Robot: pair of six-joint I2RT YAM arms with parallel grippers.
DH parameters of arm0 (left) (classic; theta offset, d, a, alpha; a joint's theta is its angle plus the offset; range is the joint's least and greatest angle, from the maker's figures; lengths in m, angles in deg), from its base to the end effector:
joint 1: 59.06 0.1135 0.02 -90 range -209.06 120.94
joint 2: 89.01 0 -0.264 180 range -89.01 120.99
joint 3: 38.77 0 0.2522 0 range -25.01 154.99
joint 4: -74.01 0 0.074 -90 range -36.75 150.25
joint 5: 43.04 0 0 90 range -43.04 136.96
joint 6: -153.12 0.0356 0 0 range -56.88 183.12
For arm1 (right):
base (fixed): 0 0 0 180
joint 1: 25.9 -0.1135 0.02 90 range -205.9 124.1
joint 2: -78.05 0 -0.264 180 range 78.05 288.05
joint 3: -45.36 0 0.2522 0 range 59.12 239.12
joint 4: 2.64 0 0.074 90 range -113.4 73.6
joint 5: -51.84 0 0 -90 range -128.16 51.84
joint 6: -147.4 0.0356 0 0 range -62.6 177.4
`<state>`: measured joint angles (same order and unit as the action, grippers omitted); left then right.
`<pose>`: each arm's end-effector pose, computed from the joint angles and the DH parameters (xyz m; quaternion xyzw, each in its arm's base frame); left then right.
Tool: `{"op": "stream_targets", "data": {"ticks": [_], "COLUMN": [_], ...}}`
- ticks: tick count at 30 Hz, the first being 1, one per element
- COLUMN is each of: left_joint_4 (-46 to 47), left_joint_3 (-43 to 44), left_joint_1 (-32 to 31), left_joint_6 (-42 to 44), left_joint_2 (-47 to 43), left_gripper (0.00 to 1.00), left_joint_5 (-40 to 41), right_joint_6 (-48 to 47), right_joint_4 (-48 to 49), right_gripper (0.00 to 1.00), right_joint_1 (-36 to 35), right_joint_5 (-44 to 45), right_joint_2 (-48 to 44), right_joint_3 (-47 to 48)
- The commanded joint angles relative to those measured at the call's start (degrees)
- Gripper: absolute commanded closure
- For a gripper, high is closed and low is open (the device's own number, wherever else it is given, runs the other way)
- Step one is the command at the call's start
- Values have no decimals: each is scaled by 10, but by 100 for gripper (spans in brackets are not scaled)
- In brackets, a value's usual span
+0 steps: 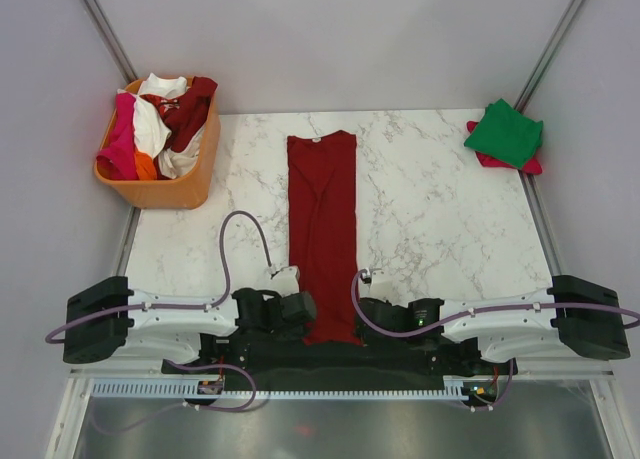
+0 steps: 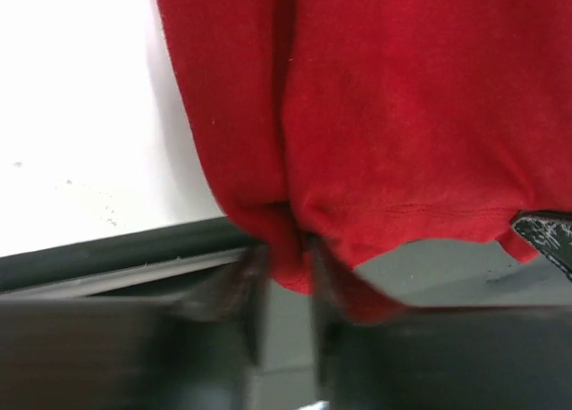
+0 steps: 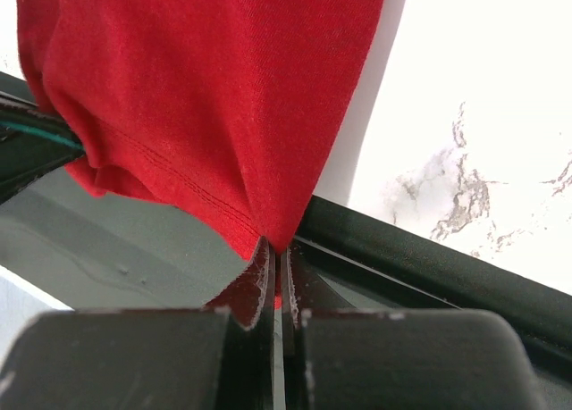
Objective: Fold and stack the t-shirts
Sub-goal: Fold the tshirt
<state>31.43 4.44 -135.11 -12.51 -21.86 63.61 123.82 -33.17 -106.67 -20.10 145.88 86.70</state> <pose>0.0560 -0.1830 0.1553 -0.0259 0.9689 -0.1605 0.1867 0.0437 0.2004 0.1550 -0.0741 0.9451 0.2264 0.2235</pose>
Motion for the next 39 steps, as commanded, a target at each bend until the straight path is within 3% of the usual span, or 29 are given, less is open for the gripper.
{"op": "stream_targets", "data": {"ticks": [1,2,14,20,24,31,39], "left_joint_4": [79,78,10,-126,-181,-207,-177], "left_joint_3": [-26,-27,20,134,201,258,350], "left_joint_1": [-5,-6,-6,-5,12,152,277], "left_joint_6": [-6,-5,13,26,50,148,256], "left_joint_2": [-9,-16,-126,-142,-144,-126,-24], "left_gripper": [85,98,98,98,98,98,98], "left_joint_5": [9,9,-69,-8,40,20,-37], "right_joint_6": [6,6,37,20,-41,-173,-274], "right_joint_4": [-3,-4,-130,-249,-273,-270,-259], "right_gripper": [100,100,100,100,100,100,100], "right_joint_1": [-3,-4,-27,-21,35,150,256], "right_joint_5": [2,2,24,109,124,90,58], "right_joint_2": [-7,-9,-57,-79,-85,-53,27], "right_joint_3": [8,8,88,185,228,302,392]}}
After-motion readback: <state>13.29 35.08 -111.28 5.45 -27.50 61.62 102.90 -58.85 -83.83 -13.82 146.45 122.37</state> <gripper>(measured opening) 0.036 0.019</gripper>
